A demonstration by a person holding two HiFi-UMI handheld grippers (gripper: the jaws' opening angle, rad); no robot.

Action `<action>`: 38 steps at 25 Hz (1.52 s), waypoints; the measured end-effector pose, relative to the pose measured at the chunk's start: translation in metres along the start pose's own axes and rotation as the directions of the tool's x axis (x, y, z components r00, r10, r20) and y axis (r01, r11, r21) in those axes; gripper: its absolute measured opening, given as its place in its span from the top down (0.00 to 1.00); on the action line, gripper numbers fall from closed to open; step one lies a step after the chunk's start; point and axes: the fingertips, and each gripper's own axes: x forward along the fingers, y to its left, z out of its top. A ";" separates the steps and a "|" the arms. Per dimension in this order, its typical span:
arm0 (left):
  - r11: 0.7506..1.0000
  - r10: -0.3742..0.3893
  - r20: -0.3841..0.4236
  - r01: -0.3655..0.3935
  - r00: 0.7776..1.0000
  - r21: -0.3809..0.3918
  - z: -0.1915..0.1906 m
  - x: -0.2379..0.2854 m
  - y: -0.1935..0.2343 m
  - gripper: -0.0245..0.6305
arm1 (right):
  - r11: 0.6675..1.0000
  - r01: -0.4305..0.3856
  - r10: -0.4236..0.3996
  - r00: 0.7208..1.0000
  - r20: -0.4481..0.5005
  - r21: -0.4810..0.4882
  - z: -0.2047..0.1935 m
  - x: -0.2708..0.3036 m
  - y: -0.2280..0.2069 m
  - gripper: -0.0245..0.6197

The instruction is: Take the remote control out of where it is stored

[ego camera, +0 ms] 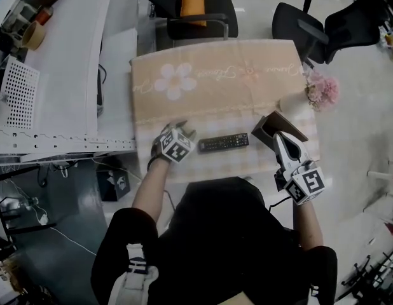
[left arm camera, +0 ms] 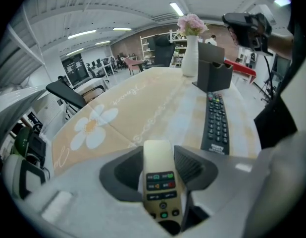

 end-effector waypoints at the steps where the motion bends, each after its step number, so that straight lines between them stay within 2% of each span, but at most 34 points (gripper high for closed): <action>1: 1.000 -0.002 0.002 0.002 1.000 -0.003 0.000 0.000 0.001 0.67 | 1.000 -0.001 0.001 1.000 -0.002 -0.001 0.000 0.001 0.001 0.95; 6: 1.000 -0.009 0.012 0.009 1.000 -0.006 0.001 0.000 0.001 0.66 | 1.000 -0.008 0.008 1.000 -0.012 -0.009 -0.004 0.002 0.008 0.95; 12: 1.000 0.028 0.043 -0.028 0.999 -0.004 0.001 -0.003 0.003 0.65 | 1.000 -0.007 0.007 1.000 -0.014 -0.017 -0.005 -0.001 0.012 0.95; 18: 0.997 0.067 0.126 -0.062 0.990 -0.040 0.020 -0.018 0.003 0.65 | 1.000 0.015 -0.015 1.000 -0.001 -0.018 -0.004 -0.017 0.006 0.95; 20: 0.995 0.092 0.166 -0.083 0.982 -0.061 0.028 -0.029 0.005 0.70 | 1.000 0.015 -0.015 1.000 0.003 -0.014 -0.005 -0.022 0.005 0.95; 24: 0.986 0.156 0.249 -0.135 0.956 -0.101 0.048 -0.054 0.009 0.78 | 1.000 0.003 -0.003 1.000 0.013 -0.016 -0.002 -0.029 0.003 0.95; 27: 0.977 0.202 0.304 -0.172 0.931 -0.123 0.065 -0.076 0.009 0.80 | 1.000 -0.023 0.024 0.999 0.035 -0.020 0.006 -0.034 0.003 0.95; 32: 0.956 0.291 0.379 -0.246 0.879 -0.162 0.096 -0.112 -0.004 0.87 | 0.996 -0.073 0.074 0.997 0.026 -0.060 0.014 -0.050 -0.002 0.95; 36: 0.937 0.346 0.410 -0.290 0.844 -0.194 0.112 -0.127 -0.019 0.93 | 0.991 -0.106 0.107 0.994 0.015 -0.080 0.020 -0.066 -0.013 0.95; 38: 0.924 0.379 0.435 -0.308 0.817 -0.228 0.120 -0.136 -0.027 0.95 | 0.989 -0.118 0.120 0.993 0.018 -0.084 0.024 -0.072 -0.022 0.95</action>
